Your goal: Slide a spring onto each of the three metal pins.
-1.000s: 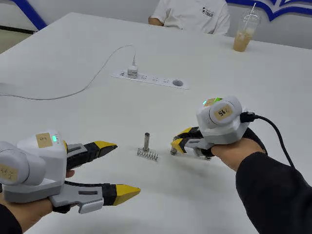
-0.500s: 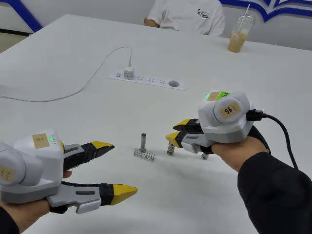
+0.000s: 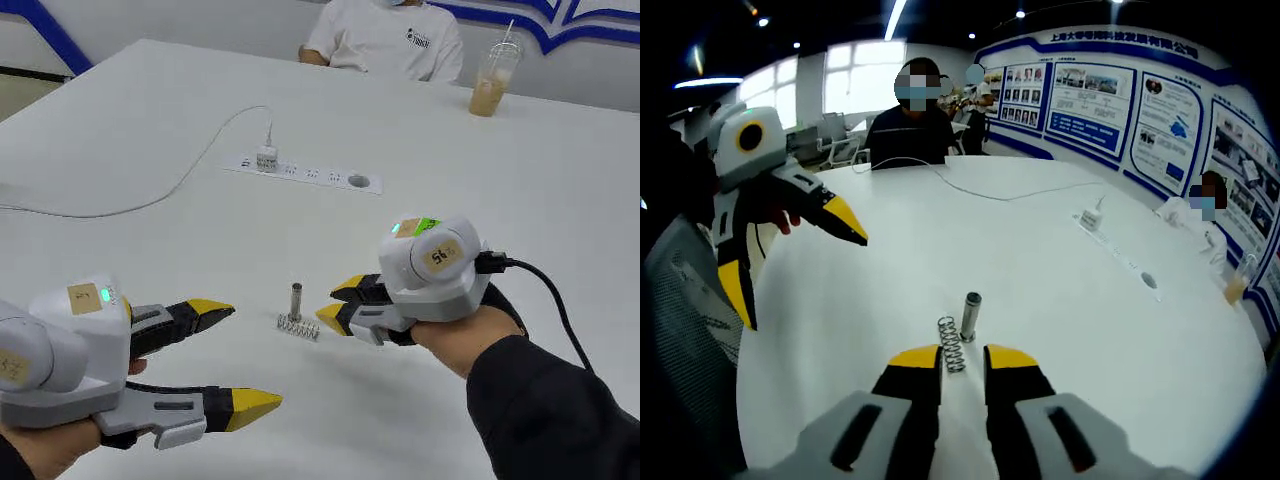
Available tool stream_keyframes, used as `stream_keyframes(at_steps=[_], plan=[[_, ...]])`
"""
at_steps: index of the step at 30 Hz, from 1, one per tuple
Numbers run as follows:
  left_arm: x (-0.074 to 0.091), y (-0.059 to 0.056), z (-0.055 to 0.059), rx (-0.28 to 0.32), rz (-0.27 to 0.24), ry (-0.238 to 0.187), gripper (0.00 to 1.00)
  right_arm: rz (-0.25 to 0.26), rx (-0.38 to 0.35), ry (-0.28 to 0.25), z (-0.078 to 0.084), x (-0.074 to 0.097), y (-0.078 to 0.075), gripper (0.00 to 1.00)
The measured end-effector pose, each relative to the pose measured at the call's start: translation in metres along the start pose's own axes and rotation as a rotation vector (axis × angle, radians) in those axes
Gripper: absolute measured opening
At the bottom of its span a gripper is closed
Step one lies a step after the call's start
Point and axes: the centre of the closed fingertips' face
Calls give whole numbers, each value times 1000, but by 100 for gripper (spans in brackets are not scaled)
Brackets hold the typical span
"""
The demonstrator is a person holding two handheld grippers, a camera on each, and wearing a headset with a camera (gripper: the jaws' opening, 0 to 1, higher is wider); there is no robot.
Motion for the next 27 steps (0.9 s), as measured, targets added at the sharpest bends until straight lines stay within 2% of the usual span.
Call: stream_keyframes(at_steps=[6,13,27], plan=[[1,2,1,4,-3,5,66,-28,-9,40,14,-14,4,17],[1,2,3,7,-4,11,66,-45,-11,65,21,-25,5,17],[2,4,5,9,-8,14,66,-66,-26,92,30,-34,8,14]])
Point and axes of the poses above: the centre of the closed fingertips' face, and the gripper's own axes: x roughly backward along the fingers, y roughly to its left, z roughly out of its underside, and after that the axes turned 1 degree about -y, right-handed
